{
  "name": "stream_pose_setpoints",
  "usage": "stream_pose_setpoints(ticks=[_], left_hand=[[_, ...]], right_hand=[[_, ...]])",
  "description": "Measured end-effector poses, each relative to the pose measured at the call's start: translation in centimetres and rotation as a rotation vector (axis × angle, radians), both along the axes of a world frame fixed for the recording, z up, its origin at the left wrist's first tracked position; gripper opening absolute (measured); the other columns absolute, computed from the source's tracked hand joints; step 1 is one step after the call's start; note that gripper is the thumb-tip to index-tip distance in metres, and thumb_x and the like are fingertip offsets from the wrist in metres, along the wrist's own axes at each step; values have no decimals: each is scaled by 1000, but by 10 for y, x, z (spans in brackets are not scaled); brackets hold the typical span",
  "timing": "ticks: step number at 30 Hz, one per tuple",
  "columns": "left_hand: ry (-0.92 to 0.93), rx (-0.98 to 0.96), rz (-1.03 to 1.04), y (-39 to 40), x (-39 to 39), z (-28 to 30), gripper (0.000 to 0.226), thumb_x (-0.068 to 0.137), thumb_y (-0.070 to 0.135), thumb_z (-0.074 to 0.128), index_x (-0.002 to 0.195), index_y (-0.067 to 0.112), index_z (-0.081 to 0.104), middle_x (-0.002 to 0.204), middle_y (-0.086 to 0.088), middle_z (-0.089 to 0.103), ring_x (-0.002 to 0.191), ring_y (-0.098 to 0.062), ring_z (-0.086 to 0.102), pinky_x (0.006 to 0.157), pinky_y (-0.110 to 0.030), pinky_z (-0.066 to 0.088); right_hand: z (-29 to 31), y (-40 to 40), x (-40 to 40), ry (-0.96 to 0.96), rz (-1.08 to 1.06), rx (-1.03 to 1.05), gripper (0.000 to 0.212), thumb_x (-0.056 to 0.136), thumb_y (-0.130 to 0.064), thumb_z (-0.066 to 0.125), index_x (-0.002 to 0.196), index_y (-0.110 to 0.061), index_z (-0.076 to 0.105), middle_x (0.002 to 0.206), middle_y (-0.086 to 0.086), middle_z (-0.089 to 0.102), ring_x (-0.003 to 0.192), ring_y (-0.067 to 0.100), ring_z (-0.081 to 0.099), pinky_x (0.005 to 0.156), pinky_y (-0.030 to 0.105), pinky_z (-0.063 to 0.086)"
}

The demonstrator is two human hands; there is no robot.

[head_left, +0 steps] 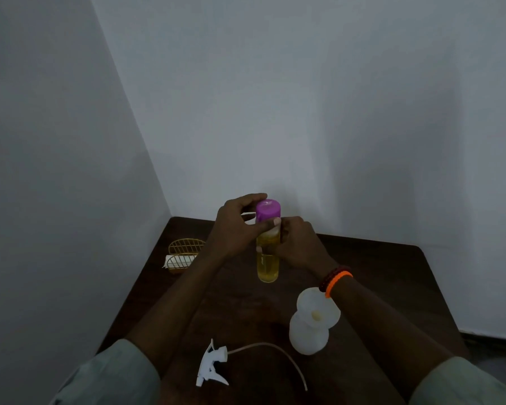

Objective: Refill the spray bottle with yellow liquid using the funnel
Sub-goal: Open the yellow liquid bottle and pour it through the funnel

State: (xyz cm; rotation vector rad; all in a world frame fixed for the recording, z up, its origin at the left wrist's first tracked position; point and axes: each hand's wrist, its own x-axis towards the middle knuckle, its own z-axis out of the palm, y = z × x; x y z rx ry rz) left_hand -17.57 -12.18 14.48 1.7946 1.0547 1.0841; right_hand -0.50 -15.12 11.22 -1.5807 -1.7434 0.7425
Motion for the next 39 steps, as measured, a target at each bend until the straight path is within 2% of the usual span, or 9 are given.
stream_pose_setpoints(ticks=[3, 7, 12, 15, 18, 21, 25, 28, 39], left_hand=[[-13, 17, 7, 1, 0, 5, 65, 69, 40, 85, 126, 17, 65, 119, 4, 70, 108, -10, 66, 91, -39, 58], [-85, 31, 51, 3, -2, 8, 58, 73, 29, 87, 125, 16, 64, 119, 2, 69, 109, -12, 66, 89, -35, 59], [-104, 64, 209, 1, -21, -19, 57, 73, 25, 87, 124, 18, 63, 121, 1, 62, 108, -11, 63, 82, -22, 57], [19, 58, 233, -7, -36, -56, 58, 71, 23, 87, 123, 16, 62, 119, 0, 61, 105, -7, 61, 82, -12, 51], [228, -46, 199, -21, -44, -105, 61, 69, 22, 88, 123, 18, 61, 121, -1, 60, 107, -10, 59, 89, -19, 51], [448, -211, 161, -34, -46, -156, 63, 65, 23, 89, 121, 24, 60, 121, 4, 58, 111, -12, 56, 97, -33, 51], [653, -332, 38, -42, -43, -198, 66, 63, 25, 89, 123, 25, 61, 123, 4, 57, 118, -15, 53, 100, -25, 41], [703, -350, 8, -45, -39, -212, 67, 66, 25, 88, 127, 21, 60, 126, -1, 56, 121, -17, 50, 99, -24, 35], [795, -381, 18, -43, -36, -231, 65, 67, 25, 87, 127, 20, 60, 129, -4, 56, 122, -21, 50, 106, -34, 41]], right_hand=[[0, 0, 0, -6, -6, -1, 41, 69, -33, 89, 101, -14, 73, 89, -2, 76, 79, 6, 72, 71, 21, 58], [-2, 3, 3, -23, -22, -5, 45, 67, -35, 89, 105, -16, 74, 95, -1, 77, 84, 9, 73, 77, 29, 61], [-8, 2, 7, -26, -58, -22, 53, 65, -37, 90, 110, -15, 73, 101, 0, 77, 92, 9, 72, 82, 28, 60], [-11, 0, 12, -26, -79, -27, 52, 65, -34, 91, 109, -14, 73, 103, 0, 77, 93, 10, 72, 81, 23, 58], [-14, -3, 17, -29, -99, -34, 49, 65, -30, 91, 108, -14, 74, 101, 0, 77, 91, 8, 71, 75, 14, 52], [-19, -6, 21, -40, -119, -39, 49, 64, -28, 91, 107, -13, 74, 100, 1, 77, 91, 10, 72, 78, 22, 57], [-24, -9, 24, -34, -130, -47, 44, 63, -25, 90, 102, -13, 74, 95, 0, 77, 88, 9, 73, 79, 27, 60], [-28, -11, 27, -16, -136, -64, 42, 63, -24, 90, 100, -14, 74, 93, -2, 77, 87, 7, 72, 79, 28, 60], [-37, -19, 42, 5, -167, -79, 46, 62, -26, 91, 103, -16, 74, 97, -3, 77, 91, 6, 72, 83, 28, 60]])
